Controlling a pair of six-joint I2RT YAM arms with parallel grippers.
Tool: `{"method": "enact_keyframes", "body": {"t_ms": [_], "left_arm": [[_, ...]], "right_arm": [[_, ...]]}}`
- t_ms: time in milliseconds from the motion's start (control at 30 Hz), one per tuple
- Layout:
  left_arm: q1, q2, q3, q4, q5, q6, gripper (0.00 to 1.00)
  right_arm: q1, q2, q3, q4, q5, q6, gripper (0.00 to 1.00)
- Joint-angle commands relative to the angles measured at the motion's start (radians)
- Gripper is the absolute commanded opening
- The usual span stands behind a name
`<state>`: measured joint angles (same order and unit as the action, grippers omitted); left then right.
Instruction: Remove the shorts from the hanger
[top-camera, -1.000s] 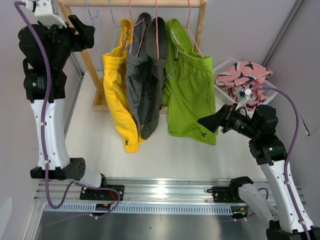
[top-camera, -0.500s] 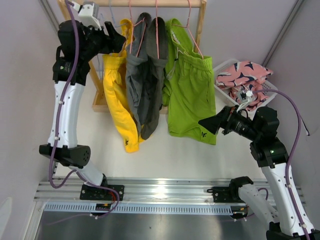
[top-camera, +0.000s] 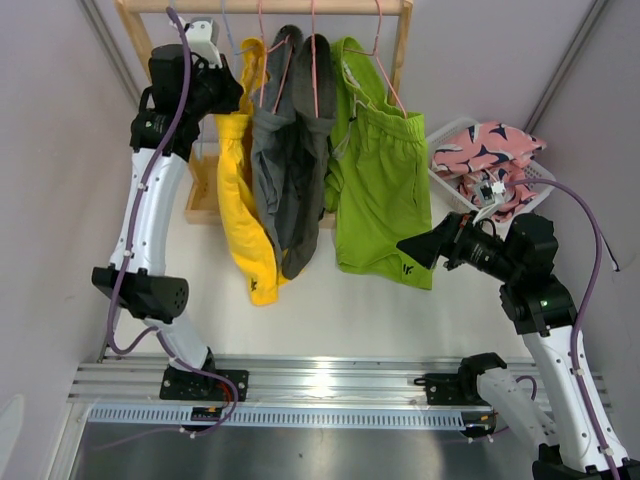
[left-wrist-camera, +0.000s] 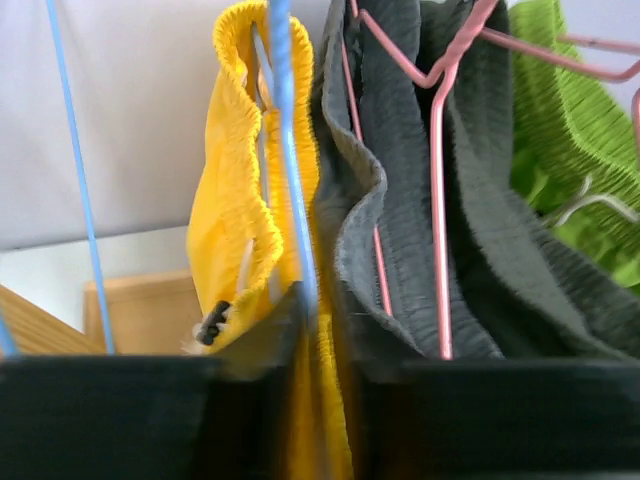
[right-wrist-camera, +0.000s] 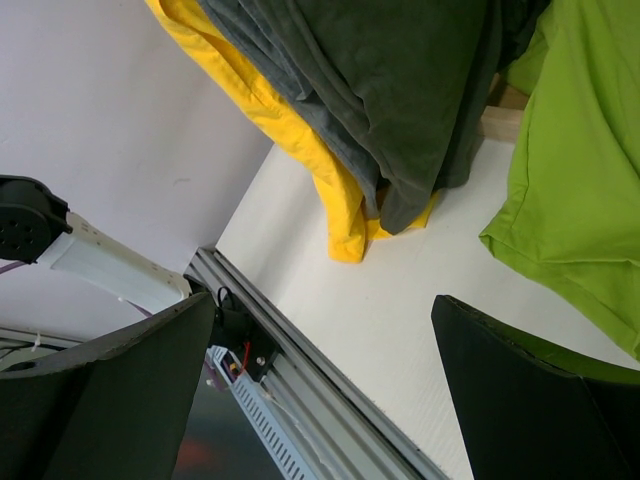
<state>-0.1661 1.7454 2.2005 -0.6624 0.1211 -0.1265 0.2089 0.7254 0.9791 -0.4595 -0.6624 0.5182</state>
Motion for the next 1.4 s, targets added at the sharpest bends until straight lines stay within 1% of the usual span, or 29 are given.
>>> {"method": "enact_keyframes", "body": {"t_ms": [0,33,67,200,267,300,333,367,400,433,467,500,533,567,600,633,667,700,733,767,833,867,1000,1033,1067,1133,1200,1267,1367], "left_arm": [[-0.015,0.014,0.050,-0.005,-0.035,0.018,0.11],[-0.015,0.019,0.062,-0.006,-0.038,0.018,0.04],[-0.016,0.020,0.062,-0.009,-0.043,0.019,0.00],[-0.024,0.014,0.064,-0.002,-0.061,0.019,0.00],[-0.032,0.005,0.085,0.001,-0.080,0.016,0.00],[-0.035,0.003,0.097,-0.003,-0.092,0.013,0.00],[-0.036,0.005,0.111,-0.008,-0.098,0.007,0.00],[-0.036,0.011,0.169,-0.017,-0.098,0.004,0.00],[-0.036,0.012,0.185,-0.023,-0.098,0.001,0.00],[-0.036,0.014,0.200,-0.034,-0.094,-0.002,0.00],[-0.038,0.011,0.226,-0.034,-0.092,-0.004,0.00],[-0.038,0.006,0.226,-0.034,-0.092,-0.005,0.00],[-0.039,0.002,0.228,-0.032,-0.093,-0.005,0.00],[-0.039,-0.004,0.226,-0.034,-0.095,-0.005,0.00],[-0.038,-0.015,0.217,-0.034,-0.097,-0.007,0.00],[-0.038,-0.021,0.211,-0.032,-0.100,-0.004,0.00],[-0.038,-0.026,0.212,-0.026,-0.100,-0.002,0.00],[-0.038,-0.032,0.184,-0.023,-0.101,0.001,0.00],[-0.038,-0.035,0.188,-0.023,-0.103,0.001,0.00],[-0.038,-0.035,0.188,-0.023,-0.103,-0.001,0.00],[-0.036,-0.034,0.189,-0.023,-0.100,-0.002,0.00],[-0.036,-0.034,0.191,-0.023,-0.098,-0.005,0.00],[-0.038,-0.038,0.196,-0.023,-0.086,-0.015,0.00],[-0.038,-0.041,0.200,-0.023,-0.083,-0.016,0.00],[-0.038,-0.049,0.200,-0.026,-0.075,-0.019,0.00],[-0.036,-0.061,0.196,-0.034,-0.067,-0.025,0.00],[-0.036,-0.083,0.191,-0.042,-0.061,-0.028,0.00],[-0.036,-0.105,0.168,-0.042,-0.060,-0.032,0.00],[-0.035,-0.132,0.136,-0.037,-0.055,-0.041,0.00]], "right_arm": [[-0.003,-0.003,-0.006,0.002,0.003,-0.023,0.99],[-0.003,-0.003,-0.007,0.002,0.001,-0.023,0.99],[-0.003,-0.004,-0.008,0.005,0.003,-0.023,0.99],[-0.003,0.005,0.000,0.045,-0.029,-0.006,0.99],[0.016,0.017,0.035,0.113,-0.081,0.040,0.99],[0.017,0.022,0.059,0.133,-0.079,0.054,0.99],[0.064,0.032,0.090,0.157,-0.068,0.060,0.99],[0.104,0.045,0.128,0.156,-0.009,0.043,1.00],[0.153,0.087,0.176,0.138,0.050,0.020,0.99],[0.285,0.121,0.282,0.081,0.110,-0.006,0.99],[0.363,0.158,0.340,0.050,0.251,-0.070,0.99],[0.442,0.193,0.390,0.024,0.335,-0.101,0.99],[0.522,0.271,0.482,-0.013,0.413,-0.124,0.99],[0.664,0.314,0.524,-0.024,0.549,-0.168,0.99],[0.726,0.360,0.565,-0.031,0.613,-0.184,0.99],[0.778,0.452,0.608,-0.042,0.657,-0.193,0.99],[0.844,0.500,0.683,-0.041,0.729,-0.202,0.99],[0.866,0.550,0.720,-0.041,0.747,-0.207,0.99],[0.882,0.598,0.756,-0.038,0.764,-0.205,0.99],[0.892,0.690,0.818,-0.033,0.782,-0.205,0.99],[0.919,0.777,0.881,-0.025,0.800,-0.204,0.99],[0.928,0.861,0.914,-0.022,0.808,-0.207,0.99],[0.957,1.052,1.105,-0.025,0.857,-0.211,0.99],[0.960,1.086,1.130,-0.022,0.920,-0.208,0.99],[0.960,1.147,1.151,-0.022,0.940,-0.210,0.99],[0.959,1.207,1.222,-0.027,1.019,-0.210,0.99],[0.954,1.284,1.292,-0.034,1.046,-0.216,0.99],[0.954,1.322,1.317,-0.021,1.101,-0.231,0.99],[0.952,1.367,1.323,0.048,1.165,-0.251,0.99]]}}
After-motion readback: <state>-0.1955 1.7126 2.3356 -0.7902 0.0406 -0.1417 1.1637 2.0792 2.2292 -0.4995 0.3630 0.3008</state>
